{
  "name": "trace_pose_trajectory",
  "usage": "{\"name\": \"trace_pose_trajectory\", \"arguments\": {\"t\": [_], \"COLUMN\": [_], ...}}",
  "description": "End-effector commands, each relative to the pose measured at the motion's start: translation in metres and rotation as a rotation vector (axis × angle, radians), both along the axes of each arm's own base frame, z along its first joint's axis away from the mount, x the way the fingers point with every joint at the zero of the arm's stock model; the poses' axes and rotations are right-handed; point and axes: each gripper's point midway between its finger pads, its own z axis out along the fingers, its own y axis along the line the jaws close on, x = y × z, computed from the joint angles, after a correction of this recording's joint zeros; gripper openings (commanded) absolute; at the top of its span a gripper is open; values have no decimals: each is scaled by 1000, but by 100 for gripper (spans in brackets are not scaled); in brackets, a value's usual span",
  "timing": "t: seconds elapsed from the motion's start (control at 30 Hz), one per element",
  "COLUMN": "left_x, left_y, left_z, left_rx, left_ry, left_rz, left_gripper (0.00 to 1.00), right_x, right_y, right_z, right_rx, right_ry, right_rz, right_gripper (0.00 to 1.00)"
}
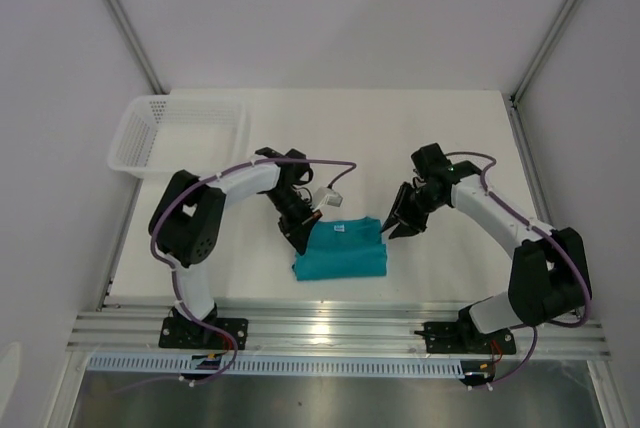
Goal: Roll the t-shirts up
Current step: Roll the tshirt
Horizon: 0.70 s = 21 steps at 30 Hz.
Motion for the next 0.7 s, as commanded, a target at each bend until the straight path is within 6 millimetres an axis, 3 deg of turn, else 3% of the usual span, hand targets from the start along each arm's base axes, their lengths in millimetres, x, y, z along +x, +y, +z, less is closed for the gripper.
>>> {"name": "trace_pose_trajectory", "arguments": {"t": [0.0,0.07,0.2,0.37,0.53,0.67], "left_x": [12,15,23,35,39,40], "left_y": [2,5,0,-5,-3,-2], "left_z": [-7,-12,-14,-12,-13,-16], "left_rx": [5,26,35,40,65,86], "left_ry": [-9,-15,-14,-34,-44,-41], "left_rz": [20,31,68,99,111,129], "left_gripper": [1,1,1,1,1,1], "right_x": [24,29,15,13,21,15], "right_y": [5,16,57,90,94,91], "right_z": [23,32,34,23,-1,-21], "right_rx": [7,46,170,261,244,236], "right_ry": [-195,-268,-311,-338,-312,-270], "right_rz": [-6,7,65,95,44,17], "right_gripper": [33,26,1,0,0,0]}}
